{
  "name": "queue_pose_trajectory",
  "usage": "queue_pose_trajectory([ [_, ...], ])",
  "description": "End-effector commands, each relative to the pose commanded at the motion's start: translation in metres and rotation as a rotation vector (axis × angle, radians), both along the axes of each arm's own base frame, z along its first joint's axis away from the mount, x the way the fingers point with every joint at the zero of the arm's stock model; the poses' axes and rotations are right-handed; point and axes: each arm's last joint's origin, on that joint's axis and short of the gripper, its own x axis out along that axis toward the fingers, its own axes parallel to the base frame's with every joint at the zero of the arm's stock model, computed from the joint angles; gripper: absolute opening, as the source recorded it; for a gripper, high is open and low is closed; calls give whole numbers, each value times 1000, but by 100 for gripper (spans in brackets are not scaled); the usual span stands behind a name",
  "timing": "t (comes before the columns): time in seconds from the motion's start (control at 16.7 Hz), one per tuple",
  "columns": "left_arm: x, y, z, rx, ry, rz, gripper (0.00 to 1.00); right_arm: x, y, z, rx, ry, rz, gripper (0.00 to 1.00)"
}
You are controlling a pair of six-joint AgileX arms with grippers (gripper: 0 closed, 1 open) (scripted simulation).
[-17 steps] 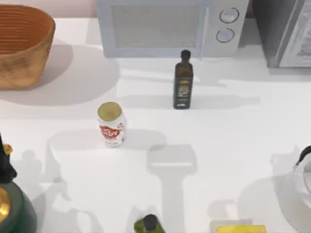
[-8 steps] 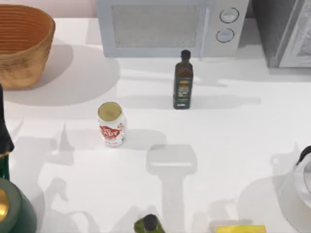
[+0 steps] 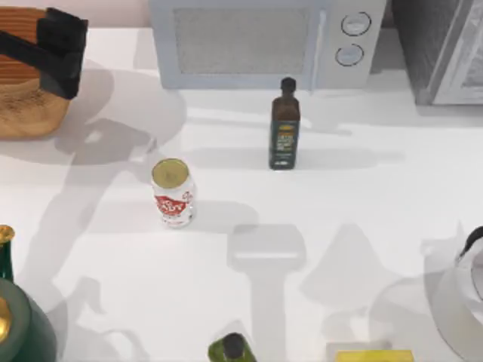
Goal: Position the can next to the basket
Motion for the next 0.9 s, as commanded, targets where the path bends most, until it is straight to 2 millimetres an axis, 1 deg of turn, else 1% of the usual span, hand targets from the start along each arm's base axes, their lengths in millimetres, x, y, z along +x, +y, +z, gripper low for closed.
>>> queue_pose_trajectory([
  [0.12,41,-21,1,66,143,-50,100,0,0,0,0,0,0,100],
  [0.18,60,-32,-5,104,224,-75,100,0,0,0,0,0,0,100],
  [0.3,93,-55,-27,184,395,-123,100,0,0,0,0,0,0,100],
  [0.42,116,-76,-56,268,562,-167,100,0,0,0,0,0,0,100],
  [0.54,129,-94,-85,351,717,-209,100,0,0,0,0,0,0,100],
  [0.66,134,-109,-109,426,846,-245,100,0,0,0,0,0,0,100],
  [0.78,136,-118,-126,481,933,-268,100,0,0,0,0,0,0,100],
  [0.9,139,-125,-135,516,984,-280,100,0,0,0,0,0,0,100],
])
